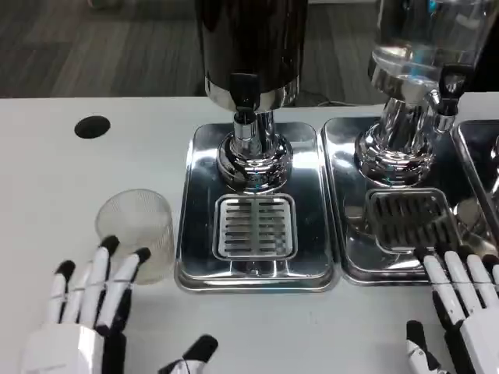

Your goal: Grasp the cup under the faucet to collect the drink, then remove the cup.

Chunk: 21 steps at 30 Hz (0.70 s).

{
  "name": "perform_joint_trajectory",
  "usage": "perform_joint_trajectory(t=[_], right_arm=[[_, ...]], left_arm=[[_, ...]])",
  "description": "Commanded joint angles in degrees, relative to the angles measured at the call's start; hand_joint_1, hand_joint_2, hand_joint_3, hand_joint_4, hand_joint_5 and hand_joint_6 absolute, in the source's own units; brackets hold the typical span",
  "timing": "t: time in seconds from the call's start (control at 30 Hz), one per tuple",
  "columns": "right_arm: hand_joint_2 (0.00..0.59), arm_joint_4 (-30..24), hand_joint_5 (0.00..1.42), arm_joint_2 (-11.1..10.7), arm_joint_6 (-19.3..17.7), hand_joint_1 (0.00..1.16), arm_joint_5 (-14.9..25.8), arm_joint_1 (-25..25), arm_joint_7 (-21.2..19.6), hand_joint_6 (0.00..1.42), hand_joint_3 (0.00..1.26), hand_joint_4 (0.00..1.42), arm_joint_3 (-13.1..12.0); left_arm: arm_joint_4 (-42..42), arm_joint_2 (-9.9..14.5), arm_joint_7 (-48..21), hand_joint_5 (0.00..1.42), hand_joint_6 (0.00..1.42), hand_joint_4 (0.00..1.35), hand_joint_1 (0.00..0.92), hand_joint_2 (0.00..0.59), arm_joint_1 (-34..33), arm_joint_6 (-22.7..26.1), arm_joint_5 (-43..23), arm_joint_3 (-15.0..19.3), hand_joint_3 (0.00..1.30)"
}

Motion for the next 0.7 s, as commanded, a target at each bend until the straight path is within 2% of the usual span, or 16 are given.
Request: perform_joint_trajectory(t=[0.03, 0.17, 0.33, 0.43, 0.57, 0.7], right_arm=[[0.489, -0.3, 0.0, -0.2, 0.2, 0.15, 0.2, -0.2, -0.3, 0.0, 0.04, 0.0, -0.6], [0.489, -0.1, 0.0, 0.0, 0.1, 0.15, 0.3, -0.8, 0.0, 0.0, 0.04, 0.0, -0.5], [0.489, 0.3, 0.0, -0.3, 0.2, 0.16, 0.1, -1.2, 0.7, 0.0, 0.05, 0.0, -0.2], [0.489, 0.4, 0.0, -0.3, 0.1, 0.16, 0.4, -1.1, 0.7, 0.0, 0.06, 0.0, -0.2], [0.489, 0.2, 0.0, -0.4, 0.0, 0.16, 0.7, -0.9, 1.0, 0.0, 0.07, 0.0, -0.3], [0.489, -0.2, 0.0, -0.3, 0.0, 0.16, 0.9, -0.5, 1.3, 0.0, 0.07, 0.0, -0.3]], left_arm=[[-5.8, 0.0, -1.1, 0.12, 0.03, 0.0, 0.0, 0.06, 0.6, 0.4, -0.6, 3.0, 0.2], [-8.4, 0.2, -6.0, 0.1, 0.03, 0.0, 0.0, 0.039, -1.0, 1.7, -3.2, 6.9, 0.17], [-9.1, 2.4, -16.5, 0.09, 0.03, 0.0, 0.0, 0.03, -6.5, 7.4, -2.3, 11.1, 0.13], [-6.3, 2.2, -20.2, 0.08, 0.03, 0.0, 0.0, 0.025, -10.0, 7.7, -7.4, 13.2, 0.11], [-2.1, 1.7, -23.3, 0.08, 0.03, 0.0, 0.0, 0.017, -14.6, 8.4, -11.6, 14.3, 0.07], [1.9, 1.4, -25.3, 0.08, 0.03, 0.0, 0.0, 0.022, -18.6, 9.9, -12.2, 13.3, 0.06]])
